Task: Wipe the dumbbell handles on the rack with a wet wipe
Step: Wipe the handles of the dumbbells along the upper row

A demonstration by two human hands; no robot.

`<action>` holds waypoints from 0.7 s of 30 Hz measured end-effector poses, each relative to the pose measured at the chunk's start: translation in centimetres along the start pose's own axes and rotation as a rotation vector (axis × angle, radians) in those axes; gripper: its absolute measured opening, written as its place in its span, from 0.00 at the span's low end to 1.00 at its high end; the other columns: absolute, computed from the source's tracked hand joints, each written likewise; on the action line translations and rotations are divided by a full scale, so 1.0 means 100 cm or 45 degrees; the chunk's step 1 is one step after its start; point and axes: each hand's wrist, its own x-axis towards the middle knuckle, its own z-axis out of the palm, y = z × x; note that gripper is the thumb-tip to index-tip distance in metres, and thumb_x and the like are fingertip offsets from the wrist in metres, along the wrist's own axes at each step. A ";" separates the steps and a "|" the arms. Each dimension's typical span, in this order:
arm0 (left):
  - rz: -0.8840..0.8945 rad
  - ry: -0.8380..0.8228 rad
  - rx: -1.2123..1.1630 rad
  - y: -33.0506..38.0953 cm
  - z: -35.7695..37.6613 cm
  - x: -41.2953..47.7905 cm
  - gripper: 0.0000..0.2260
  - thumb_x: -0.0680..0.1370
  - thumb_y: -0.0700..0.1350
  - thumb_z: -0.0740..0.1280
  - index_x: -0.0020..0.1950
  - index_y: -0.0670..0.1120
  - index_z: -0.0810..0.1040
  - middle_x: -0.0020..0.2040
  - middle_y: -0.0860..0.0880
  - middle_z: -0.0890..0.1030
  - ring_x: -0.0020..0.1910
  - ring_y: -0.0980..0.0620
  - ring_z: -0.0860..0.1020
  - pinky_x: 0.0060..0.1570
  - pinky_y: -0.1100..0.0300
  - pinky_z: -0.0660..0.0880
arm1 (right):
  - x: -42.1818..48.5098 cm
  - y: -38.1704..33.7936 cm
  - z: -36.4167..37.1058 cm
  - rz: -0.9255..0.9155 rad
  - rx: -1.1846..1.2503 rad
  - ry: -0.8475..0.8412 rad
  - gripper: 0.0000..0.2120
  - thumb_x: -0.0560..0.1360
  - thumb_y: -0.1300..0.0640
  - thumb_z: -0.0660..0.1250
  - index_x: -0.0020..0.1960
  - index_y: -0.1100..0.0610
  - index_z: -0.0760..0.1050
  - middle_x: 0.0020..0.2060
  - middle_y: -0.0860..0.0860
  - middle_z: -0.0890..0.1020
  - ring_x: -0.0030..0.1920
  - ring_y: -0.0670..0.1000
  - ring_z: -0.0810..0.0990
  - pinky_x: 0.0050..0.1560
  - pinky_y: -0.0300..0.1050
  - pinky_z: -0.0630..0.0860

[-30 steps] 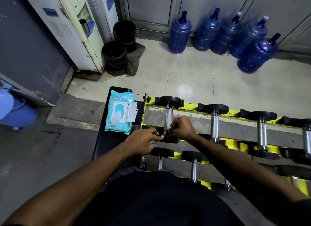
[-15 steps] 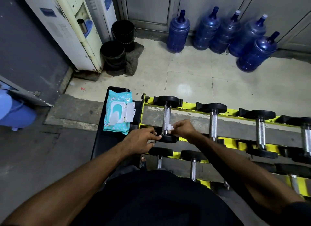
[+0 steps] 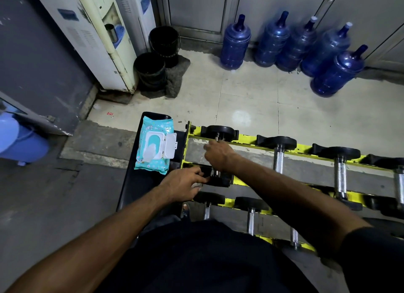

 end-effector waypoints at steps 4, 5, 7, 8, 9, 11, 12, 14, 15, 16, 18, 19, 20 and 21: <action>-0.003 0.000 0.015 0.002 0.000 0.001 0.16 0.77 0.51 0.66 0.64 0.54 0.80 0.62 0.56 0.76 0.56 0.52 0.78 0.51 0.54 0.77 | -0.002 -0.006 0.004 -0.284 -0.173 -0.119 0.16 0.78 0.52 0.67 0.63 0.57 0.76 0.60 0.52 0.78 0.62 0.55 0.70 0.62 0.53 0.71; -0.004 0.001 0.017 0.003 0.000 0.001 0.16 0.77 0.51 0.66 0.65 0.54 0.80 0.61 0.55 0.76 0.55 0.52 0.78 0.51 0.55 0.76 | -0.003 -0.005 0.006 -0.300 -0.090 -0.110 0.16 0.78 0.53 0.67 0.63 0.58 0.75 0.59 0.52 0.78 0.61 0.55 0.71 0.61 0.52 0.71; -0.009 0.007 0.004 0.003 0.000 0.001 0.17 0.77 0.51 0.66 0.65 0.55 0.80 0.59 0.55 0.77 0.55 0.52 0.78 0.50 0.56 0.75 | -0.007 -0.003 0.011 -0.294 0.182 -0.043 0.13 0.77 0.56 0.68 0.60 0.60 0.76 0.54 0.54 0.78 0.57 0.54 0.73 0.58 0.50 0.74; -0.011 0.006 -0.005 0.003 0.000 0.001 0.17 0.77 0.51 0.66 0.66 0.56 0.79 0.59 0.55 0.77 0.55 0.52 0.78 0.50 0.56 0.75 | -0.013 0.000 0.015 -0.266 0.339 0.000 0.11 0.77 0.56 0.68 0.57 0.60 0.77 0.52 0.54 0.78 0.54 0.53 0.75 0.54 0.48 0.75; -0.012 0.005 -0.012 0.003 0.000 0.000 0.18 0.77 0.51 0.66 0.67 0.57 0.78 0.59 0.56 0.76 0.55 0.53 0.77 0.50 0.55 0.76 | -0.019 0.005 0.023 -0.214 0.484 0.028 0.08 0.77 0.56 0.68 0.53 0.60 0.78 0.50 0.53 0.77 0.51 0.51 0.76 0.49 0.45 0.75; -0.017 0.008 -0.030 0.002 0.001 0.000 0.18 0.77 0.52 0.67 0.68 0.58 0.77 0.60 0.57 0.76 0.56 0.55 0.77 0.51 0.54 0.77 | -0.034 0.014 0.041 -0.026 0.758 0.105 0.05 0.75 0.58 0.70 0.47 0.59 0.82 0.46 0.52 0.78 0.44 0.47 0.75 0.44 0.40 0.71; -0.024 0.011 -0.039 0.002 0.002 -0.001 0.18 0.77 0.52 0.67 0.68 0.59 0.77 0.60 0.58 0.76 0.57 0.55 0.77 0.52 0.54 0.77 | -0.041 0.016 0.050 0.107 0.905 0.145 0.03 0.73 0.61 0.71 0.45 0.58 0.84 0.44 0.51 0.81 0.41 0.46 0.76 0.43 0.38 0.70; -0.034 0.018 -0.045 0.003 0.003 -0.001 0.18 0.77 0.52 0.67 0.68 0.59 0.77 0.61 0.58 0.76 0.57 0.56 0.77 0.52 0.55 0.77 | -0.050 0.014 0.065 0.429 1.180 0.179 0.06 0.70 0.66 0.72 0.43 0.58 0.86 0.39 0.52 0.85 0.38 0.48 0.81 0.40 0.37 0.73; -0.033 0.019 -0.046 0.003 0.003 -0.001 0.18 0.77 0.52 0.67 0.68 0.59 0.77 0.61 0.58 0.76 0.57 0.56 0.77 0.52 0.56 0.77 | -0.051 0.010 0.070 0.597 1.302 0.166 0.06 0.69 0.67 0.72 0.42 0.59 0.86 0.38 0.52 0.85 0.37 0.49 0.82 0.37 0.37 0.74; -0.028 0.019 -0.047 0.003 0.003 -0.001 0.18 0.77 0.52 0.67 0.68 0.59 0.77 0.61 0.58 0.76 0.57 0.55 0.77 0.51 0.57 0.76 | -0.050 0.005 0.072 0.749 1.436 0.139 0.06 0.68 0.68 0.73 0.41 0.60 0.85 0.36 0.52 0.84 0.35 0.50 0.82 0.34 0.37 0.76; -0.021 0.018 -0.043 0.003 0.003 -0.001 0.19 0.77 0.51 0.67 0.68 0.59 0.77 0.61 0.58 0.76 0.56 0.55 0.78 0.51 0.57 0.76 | -0.042 -0.005 0.071 0.988 1.714 0.126 0.07 0.67 0.71 0.72 0.41 0.60 0.80 0.35 0.54 0.82 0.33 0.51 0.80 0.31 0.44 0.77; -0.021 0.014 -0.037 0.003 0.003 -0.001 0.19 0.77 0.51 0.67 0.68 0.59 0.77 0.61 0.57 0.76 0.56 0.55 0.78 0.51 0.56 0.76 | -0.035 -0.009 0.071 1.049 1.810 0.118 0.08 0.68 0.71 0.70 0.43 0.60 0.78 0.36 0.55 0.81 0.34 0.52 0.79 0.31 0.45 0.76; -0.019 0.013 -0.032 0.002 0.003 -0.001 0.19 0.77 0.52 0.67 0.68 0.59 0.77 0.61 0.57 0.76 0.56 0.54 0.78 0.51 0.56 0.76 | -0.029 -0.012 0.071 1.055 1.860 0.091 0.08 0.69 0.70 0.69 0.44 0.59 0.76 0.37 0.56 0.81 0.35 0.53 0.78 0.30 0.44 0.74; -0.016 0.015 -0.026 0.002 0.003 -0.001 0.19 0.77 0.52 0.67 0.68 0.59 0.77 0.61 0.57 0.76 0.57 0.54 0.78 0.51 0.56 0.76 | -0.024 -0.013 0.072 1.021 1.891 0.045 0.07 0.70 0.69 0.68 0.46 0.60 0.75 0.39 0.58 0.81 0.36 0.53 0.78 0.29 0.42 0.73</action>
